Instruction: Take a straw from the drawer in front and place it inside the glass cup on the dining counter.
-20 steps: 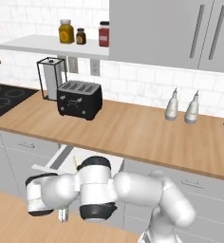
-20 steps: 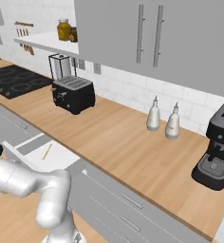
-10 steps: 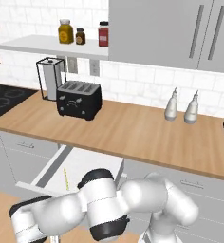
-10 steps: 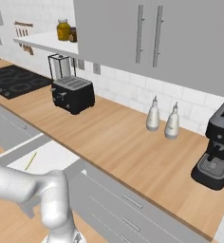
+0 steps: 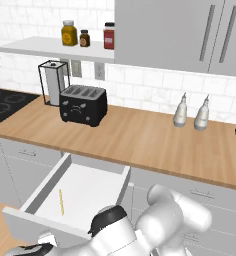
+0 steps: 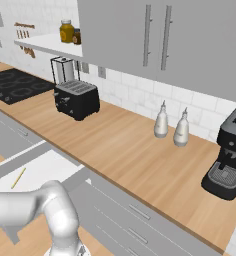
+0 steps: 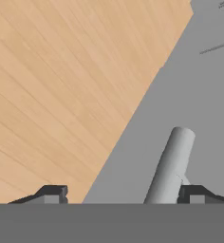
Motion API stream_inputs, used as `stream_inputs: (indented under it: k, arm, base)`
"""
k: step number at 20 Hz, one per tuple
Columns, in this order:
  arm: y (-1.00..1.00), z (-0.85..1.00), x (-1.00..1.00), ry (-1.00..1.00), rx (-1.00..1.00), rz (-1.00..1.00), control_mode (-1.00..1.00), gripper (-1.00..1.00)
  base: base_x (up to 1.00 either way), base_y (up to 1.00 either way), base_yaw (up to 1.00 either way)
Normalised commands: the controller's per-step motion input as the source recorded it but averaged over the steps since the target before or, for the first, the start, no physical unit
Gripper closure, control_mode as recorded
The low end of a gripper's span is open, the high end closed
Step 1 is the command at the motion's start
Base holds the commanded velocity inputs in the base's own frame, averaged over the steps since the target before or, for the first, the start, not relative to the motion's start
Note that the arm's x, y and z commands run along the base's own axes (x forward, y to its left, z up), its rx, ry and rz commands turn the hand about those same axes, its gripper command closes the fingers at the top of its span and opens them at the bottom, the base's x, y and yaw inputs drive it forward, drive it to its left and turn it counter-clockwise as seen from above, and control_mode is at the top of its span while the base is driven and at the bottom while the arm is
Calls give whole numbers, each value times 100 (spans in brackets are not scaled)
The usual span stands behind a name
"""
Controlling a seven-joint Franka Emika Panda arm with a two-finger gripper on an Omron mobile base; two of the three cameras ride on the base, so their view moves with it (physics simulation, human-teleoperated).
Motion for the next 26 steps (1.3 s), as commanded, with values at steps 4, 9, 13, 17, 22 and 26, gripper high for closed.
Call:
stream_inputs:
  k: [4, 9, 13, 17, 22, 26]
  arm:
    - [-76, 100, -44, -23, 44, -7, -100, -100]
    - [-57, 100, -13, -24, 42, -19, -100, -100]
    - [-6, 100, -32, -22, 50, -16, -100, -100]
    - [3, 100, -91, -8, 53, -6, -100, -100]
    - [0, 100, -35, 5, 45, -10, -100, -100]
    - [-5, 100, 8, 12, 49, -27, -100, -100]
  base:
    - [0, 0, 0]
    - [0, 0, 0]
    - [0, 0, 0]
    - [0, 0, 0]
    - [0, 0, 0]
    - [0, 0, 0]
